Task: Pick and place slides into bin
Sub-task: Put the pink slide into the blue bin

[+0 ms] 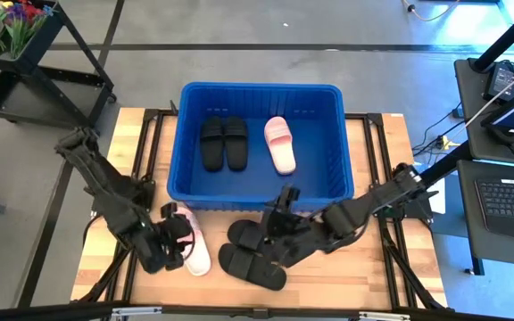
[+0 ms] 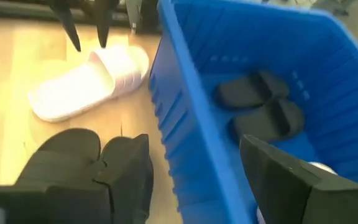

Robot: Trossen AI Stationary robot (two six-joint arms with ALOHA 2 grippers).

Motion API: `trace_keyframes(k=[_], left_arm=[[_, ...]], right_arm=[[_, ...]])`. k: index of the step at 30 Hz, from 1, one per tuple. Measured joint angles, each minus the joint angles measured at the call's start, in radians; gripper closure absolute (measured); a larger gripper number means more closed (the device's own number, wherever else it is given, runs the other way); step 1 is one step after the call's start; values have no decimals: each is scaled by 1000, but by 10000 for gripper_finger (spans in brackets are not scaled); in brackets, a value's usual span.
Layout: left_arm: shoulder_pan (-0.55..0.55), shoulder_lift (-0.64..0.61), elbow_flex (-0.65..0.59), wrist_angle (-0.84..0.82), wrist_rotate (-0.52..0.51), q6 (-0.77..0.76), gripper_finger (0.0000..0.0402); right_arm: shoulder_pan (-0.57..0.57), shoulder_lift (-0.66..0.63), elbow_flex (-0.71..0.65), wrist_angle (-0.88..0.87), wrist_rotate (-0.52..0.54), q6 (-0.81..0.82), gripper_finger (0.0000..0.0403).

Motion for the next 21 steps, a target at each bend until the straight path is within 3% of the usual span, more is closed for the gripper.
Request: trace_keyframes(k=[9,21], left_arm=[[-23,208,0,-195,150,-305,250],[9,396,2,-291,240,-313,250]], right_arm=[[-23,105,0,6,1,62,150],[-49,115,0,63,2,55,150]])
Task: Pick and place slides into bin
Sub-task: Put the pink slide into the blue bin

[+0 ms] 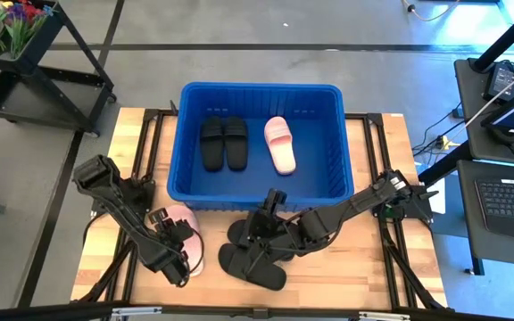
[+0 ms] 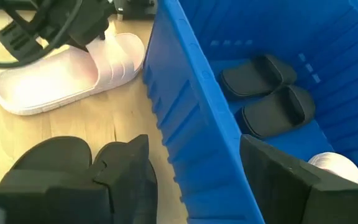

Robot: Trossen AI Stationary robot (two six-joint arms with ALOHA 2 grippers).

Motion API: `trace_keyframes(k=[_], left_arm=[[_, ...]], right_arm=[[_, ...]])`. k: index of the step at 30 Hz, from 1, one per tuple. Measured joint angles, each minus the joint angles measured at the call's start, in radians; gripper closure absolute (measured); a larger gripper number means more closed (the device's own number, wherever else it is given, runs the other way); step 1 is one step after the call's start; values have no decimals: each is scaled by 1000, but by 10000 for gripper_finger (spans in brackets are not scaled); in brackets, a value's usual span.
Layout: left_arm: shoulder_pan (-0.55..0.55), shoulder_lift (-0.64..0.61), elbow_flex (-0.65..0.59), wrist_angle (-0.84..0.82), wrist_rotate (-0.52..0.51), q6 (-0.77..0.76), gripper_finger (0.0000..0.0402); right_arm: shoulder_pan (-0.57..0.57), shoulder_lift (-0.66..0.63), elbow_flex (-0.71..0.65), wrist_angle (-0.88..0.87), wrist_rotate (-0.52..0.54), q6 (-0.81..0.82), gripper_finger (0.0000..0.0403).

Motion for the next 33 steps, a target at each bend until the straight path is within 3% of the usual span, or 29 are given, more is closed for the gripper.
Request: trace_keyframes(k=[14,18,24,33], left_arm=[[11,0,-1,10,-26,-3,252],[15,1,-2,9,-20,-3,287],[15,1,2,9,0,8,387],[14,-48,151,12,160,92,395]], right_arm=[[0,0,0,2,-3,0,150],[0,0,0,3,-2,-1,150],[0,0,0,3,-2,-28,150],[0,0,0,2,-2,-56,150]])
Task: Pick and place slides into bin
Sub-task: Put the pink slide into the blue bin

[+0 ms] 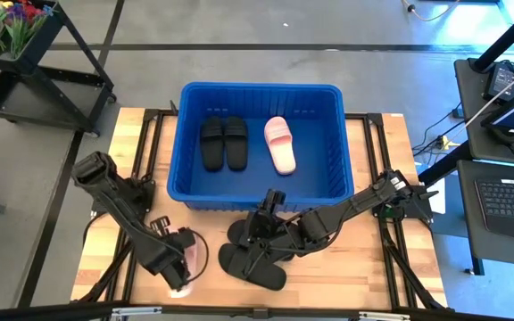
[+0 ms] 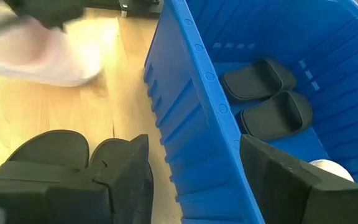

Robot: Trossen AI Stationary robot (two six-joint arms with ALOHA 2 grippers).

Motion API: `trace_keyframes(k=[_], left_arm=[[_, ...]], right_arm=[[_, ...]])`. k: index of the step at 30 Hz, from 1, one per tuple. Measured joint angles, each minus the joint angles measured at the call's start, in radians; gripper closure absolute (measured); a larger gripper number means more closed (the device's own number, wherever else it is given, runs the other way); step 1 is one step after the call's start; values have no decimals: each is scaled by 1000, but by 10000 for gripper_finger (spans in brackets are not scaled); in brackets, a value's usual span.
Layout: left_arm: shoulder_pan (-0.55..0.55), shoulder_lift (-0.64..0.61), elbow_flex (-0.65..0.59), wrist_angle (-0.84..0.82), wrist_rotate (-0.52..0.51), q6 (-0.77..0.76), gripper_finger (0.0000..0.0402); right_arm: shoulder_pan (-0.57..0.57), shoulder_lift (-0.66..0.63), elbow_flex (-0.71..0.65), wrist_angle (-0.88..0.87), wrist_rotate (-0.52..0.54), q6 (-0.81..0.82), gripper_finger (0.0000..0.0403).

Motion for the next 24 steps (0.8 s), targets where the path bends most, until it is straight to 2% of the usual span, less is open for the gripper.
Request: trace_keyframes(k=[6,10,16,20,24], left_arm=[[0,-76,200,-9,93,107,397],[0,-122,362,-12,60,182,398],[0,-175,604,-38,-179,326,399],[11,-186,750,-123,-411,458,399],[63,-186,819,-235,-657,537,399]], right_arm=[[0,0,0,0,0,-29,150],[0,-1,0,-2,0,-61,150],[0,-14,45,-92,0,-73,150],[0,-14,150,-220,0,-71,150],[0,-15,277,-346,0,-54,150]])
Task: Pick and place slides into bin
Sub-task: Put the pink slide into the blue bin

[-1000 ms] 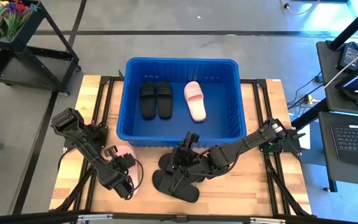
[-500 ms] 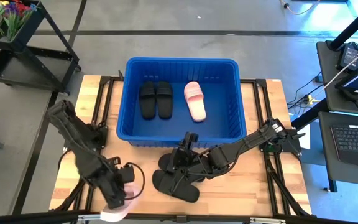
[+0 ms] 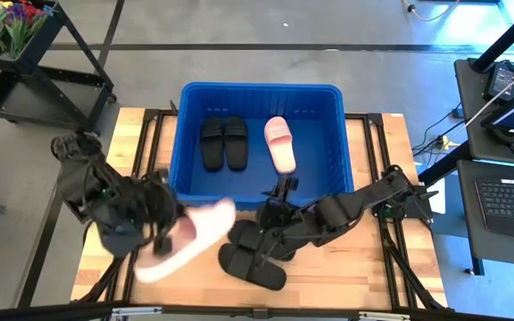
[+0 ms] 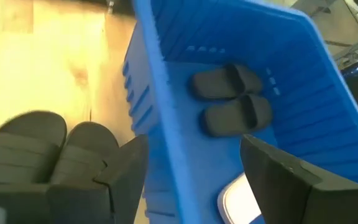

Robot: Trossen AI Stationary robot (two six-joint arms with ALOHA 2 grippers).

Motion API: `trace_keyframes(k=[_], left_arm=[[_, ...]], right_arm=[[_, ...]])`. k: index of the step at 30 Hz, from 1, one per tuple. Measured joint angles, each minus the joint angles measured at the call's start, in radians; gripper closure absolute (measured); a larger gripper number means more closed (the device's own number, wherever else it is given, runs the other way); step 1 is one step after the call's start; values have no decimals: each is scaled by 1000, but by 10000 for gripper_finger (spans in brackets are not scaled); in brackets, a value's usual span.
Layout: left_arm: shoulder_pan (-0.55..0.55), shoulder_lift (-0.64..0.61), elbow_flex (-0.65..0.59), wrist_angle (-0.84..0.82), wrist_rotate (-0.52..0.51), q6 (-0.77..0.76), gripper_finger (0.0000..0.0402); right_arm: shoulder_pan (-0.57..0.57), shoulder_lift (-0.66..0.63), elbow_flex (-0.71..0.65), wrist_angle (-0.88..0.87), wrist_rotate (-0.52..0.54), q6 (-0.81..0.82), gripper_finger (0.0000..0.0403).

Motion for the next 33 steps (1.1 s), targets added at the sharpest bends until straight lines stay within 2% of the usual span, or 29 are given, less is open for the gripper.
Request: trace_keyframes(k=[2,5,9,14,18,22,27,33], left_arm=[[47,1,2,-38,-114,47,399],[135,4,-12,-50,-256,157,399],[275,5,-58,-15,-339,314,399],[444,5,-142,104,-341,449,399],[543,5,-231,304,-336,596,399],[610,5,-321,553,-276,780,399],[663,5,-409,777,-252,911,399],[698,5,-453,866,-253,930,399]], right_arm=[[0,-5,46,-37,4,23,150],[-2,-59,11,-38,25,43,150],[-14,-102,10,-54,78,59,150],[-15,-111,9,-53,257,3,150],[-37,-105,9,-43,370,-45,150],[-71,-103,-4,-32,376,-78,150],[-110,-101,-12,-28,375,-98,150],[-153,-102,-12,4,375,-104,150]])
